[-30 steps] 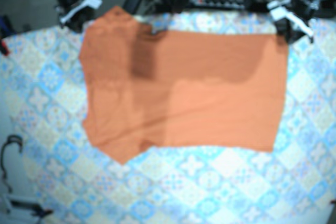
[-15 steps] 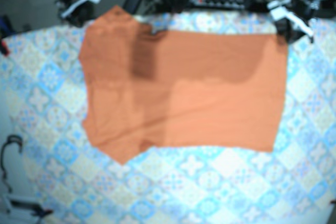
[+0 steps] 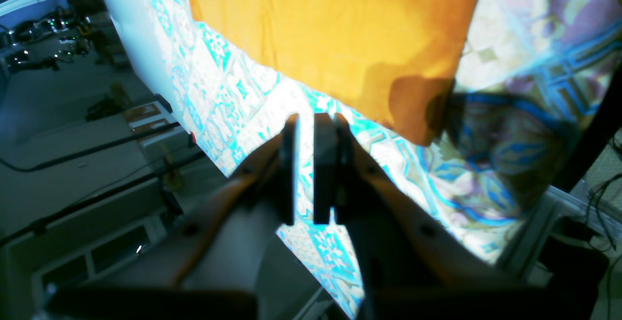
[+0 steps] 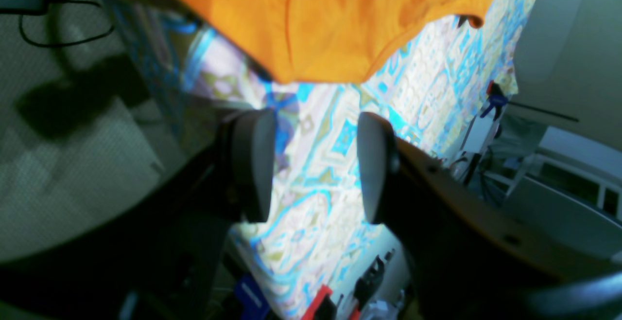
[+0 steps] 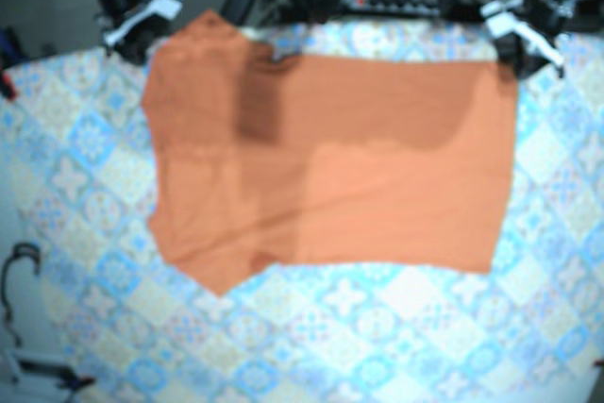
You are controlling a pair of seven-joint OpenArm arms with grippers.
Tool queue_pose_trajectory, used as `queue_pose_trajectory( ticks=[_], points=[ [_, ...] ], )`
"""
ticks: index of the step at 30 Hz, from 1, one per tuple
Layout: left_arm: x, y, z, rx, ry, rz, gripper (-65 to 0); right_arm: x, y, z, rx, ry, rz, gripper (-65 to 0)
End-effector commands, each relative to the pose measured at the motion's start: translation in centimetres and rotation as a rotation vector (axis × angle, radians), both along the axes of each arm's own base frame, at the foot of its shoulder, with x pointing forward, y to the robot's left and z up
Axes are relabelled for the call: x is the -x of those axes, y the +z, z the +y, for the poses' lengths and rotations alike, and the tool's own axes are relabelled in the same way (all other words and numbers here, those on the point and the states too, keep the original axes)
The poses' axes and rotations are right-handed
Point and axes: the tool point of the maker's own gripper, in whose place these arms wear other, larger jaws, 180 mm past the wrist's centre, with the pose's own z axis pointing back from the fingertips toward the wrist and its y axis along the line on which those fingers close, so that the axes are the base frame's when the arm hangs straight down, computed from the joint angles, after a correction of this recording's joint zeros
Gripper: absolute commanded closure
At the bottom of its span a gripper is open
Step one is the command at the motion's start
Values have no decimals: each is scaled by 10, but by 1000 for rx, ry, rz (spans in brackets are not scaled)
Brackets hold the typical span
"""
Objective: Fold the T-shirt properly
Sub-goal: 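Close both grippers on the shoulder corners of the shirt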
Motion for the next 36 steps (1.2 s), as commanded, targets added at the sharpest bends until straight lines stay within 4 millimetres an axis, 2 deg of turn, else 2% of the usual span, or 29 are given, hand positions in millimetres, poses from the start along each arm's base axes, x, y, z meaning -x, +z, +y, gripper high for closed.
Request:
queue_pose_trajectory(
  ticks=[1,11,17,27,30,36],
  points=[
    [-5,7,2,-7,-9,-24,-51,-6,4,-3,5,5,-27,-270],
    [-5,7,2,-7,-9,-24,-51,-14,-13,-15,18,-24,-7,-270],
    [-5,7,2,-7,-9,-24,-51,-8,-18,-16,18,-28,12,-270],
    [-12,10,2,-5,-6,-44,-51,14,-31,30,-52,64,70,-269],
    [-12,10,2,-5,-6,-44,-51,23,-33,36,-63,76,89,-269],
    [-12,10,6,-20,15,-46,-51,25,-35,45,-77,93,97,-269]
  ],
)
